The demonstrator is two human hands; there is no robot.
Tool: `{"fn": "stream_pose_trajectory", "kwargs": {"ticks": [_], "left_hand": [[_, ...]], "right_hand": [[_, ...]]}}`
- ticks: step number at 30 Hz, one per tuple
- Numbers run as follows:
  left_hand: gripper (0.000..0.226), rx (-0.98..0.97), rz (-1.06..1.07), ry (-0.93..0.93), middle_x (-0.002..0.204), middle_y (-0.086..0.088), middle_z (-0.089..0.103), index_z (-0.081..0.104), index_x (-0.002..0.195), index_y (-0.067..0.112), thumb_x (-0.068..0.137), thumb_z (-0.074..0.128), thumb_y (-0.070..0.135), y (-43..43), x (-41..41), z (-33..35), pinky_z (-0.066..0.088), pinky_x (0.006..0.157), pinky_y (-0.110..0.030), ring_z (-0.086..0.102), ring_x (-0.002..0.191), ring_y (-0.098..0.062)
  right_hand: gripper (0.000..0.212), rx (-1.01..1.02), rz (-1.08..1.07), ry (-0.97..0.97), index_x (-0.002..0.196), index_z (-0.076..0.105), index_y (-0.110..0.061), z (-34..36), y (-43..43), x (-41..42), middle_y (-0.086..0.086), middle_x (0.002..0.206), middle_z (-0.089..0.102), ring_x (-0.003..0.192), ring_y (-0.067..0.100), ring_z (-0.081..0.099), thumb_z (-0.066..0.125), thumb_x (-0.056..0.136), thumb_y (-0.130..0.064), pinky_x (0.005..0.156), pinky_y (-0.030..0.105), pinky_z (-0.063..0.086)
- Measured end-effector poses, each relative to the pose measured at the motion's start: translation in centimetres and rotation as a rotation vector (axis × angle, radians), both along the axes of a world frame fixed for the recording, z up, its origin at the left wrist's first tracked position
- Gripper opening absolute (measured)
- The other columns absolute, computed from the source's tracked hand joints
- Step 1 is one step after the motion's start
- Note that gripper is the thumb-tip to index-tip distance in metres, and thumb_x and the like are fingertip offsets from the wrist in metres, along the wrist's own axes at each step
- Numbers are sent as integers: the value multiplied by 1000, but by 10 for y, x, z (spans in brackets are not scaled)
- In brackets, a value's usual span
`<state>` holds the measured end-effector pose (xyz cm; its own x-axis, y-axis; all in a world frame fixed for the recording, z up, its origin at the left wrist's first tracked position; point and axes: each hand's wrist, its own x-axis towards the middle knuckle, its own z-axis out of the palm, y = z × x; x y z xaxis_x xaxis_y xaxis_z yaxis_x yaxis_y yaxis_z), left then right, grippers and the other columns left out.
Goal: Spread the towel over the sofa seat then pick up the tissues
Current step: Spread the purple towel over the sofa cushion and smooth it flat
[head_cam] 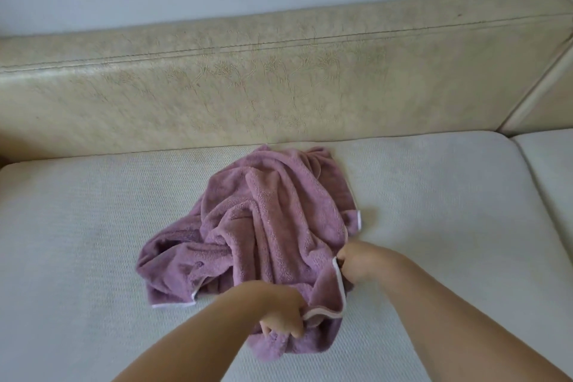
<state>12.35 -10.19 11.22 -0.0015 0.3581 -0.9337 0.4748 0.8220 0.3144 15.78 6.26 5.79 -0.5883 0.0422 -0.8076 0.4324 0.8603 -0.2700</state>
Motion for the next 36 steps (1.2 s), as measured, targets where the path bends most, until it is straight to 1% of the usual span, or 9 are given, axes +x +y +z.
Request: {"fn": "stream_pose_trajectory", "kwargs": {"ticks": [4,10,14,17,20,23,28,32,36], "left_hand": [[24,-6,7,12,84,-2,50,58,112,9,90,52,19,5,-3,-19,52,84,-40,61,105,-35],[23,-14,24,-24,75,0,51,59,108,11,90,53,23,8,5,-52,53,69,-32,65,94,-31],[46,-46,-31,-121,121,-7,58,55,125,22,84,61,42,8,8,-66,51,74,-29,65,99,-26],[40,39,2,-46,121,2,63,63,116,29,82,58,50,12,-15,-75,47,95,-36,60,108,-21],[28,242,384,283,111,-3,67,65,113,22,93,48,33,26,-54,-78,51,89,-35,63,101,-25],[26,404,620,606,112,-3,66,63,111,21,94,44,27,42,-86,-90,49,86,-32,61,101,-25],[23,553,683,695,109,2,67,62,111,23,90,52,24,68,-105,-109,49,85,-32,61,98,-24],[21,737,600,829,106,1,65,65,107,22,87,56,23,95,-113,-115,48,85,-33,62,97,-21],[19,619,348,853,108,1,61,62,104,22,88,53,26,110,-116,-126,47,82,-34,58,103,-23]], "right_hand": [[26,30,117,-50,107,65,1,-9,6,-4,9,80,56,79,21,50,51,86,-4,56,25,38],[22,22,174,-166,100,68,-2,-32,10,-4,6,75,56,74,20,54,62,79,-5,61,25,43],[9,-63,35,-301,57,63,-9,-39,7,-9,4,47,56,41,18,51,63,66,-11,53,22,40],[18,-121,-287,-9,91,69,-10,-47,17,-25,6,94,68,85,22,66,60,76,-12,78,29,52],[34,-33,-651,414,115,61,-18,-62,24,-39,1,115,62,108,23,58,56,82,-14,89,28,43],[48,-103,-770,462,129,50,-15,-87,21,-52,6,124,58,117,27,54,56,81,-13,97,34,44],[62,-45,-923,391,137,41,-17,-114,7,-52,10,124,58,122,28,50,60,79,-23,101,38,41],[41,-126,-718,703,119,57,-29,-93,-25,-27,-7,109,69,104,18,62,57,79,-22,88,27,46],[60,-331,-476,335,135,34,-35,-94,-52,-6,-6,129,60,121,16,54,57,80,-29,96,24,42]]}}
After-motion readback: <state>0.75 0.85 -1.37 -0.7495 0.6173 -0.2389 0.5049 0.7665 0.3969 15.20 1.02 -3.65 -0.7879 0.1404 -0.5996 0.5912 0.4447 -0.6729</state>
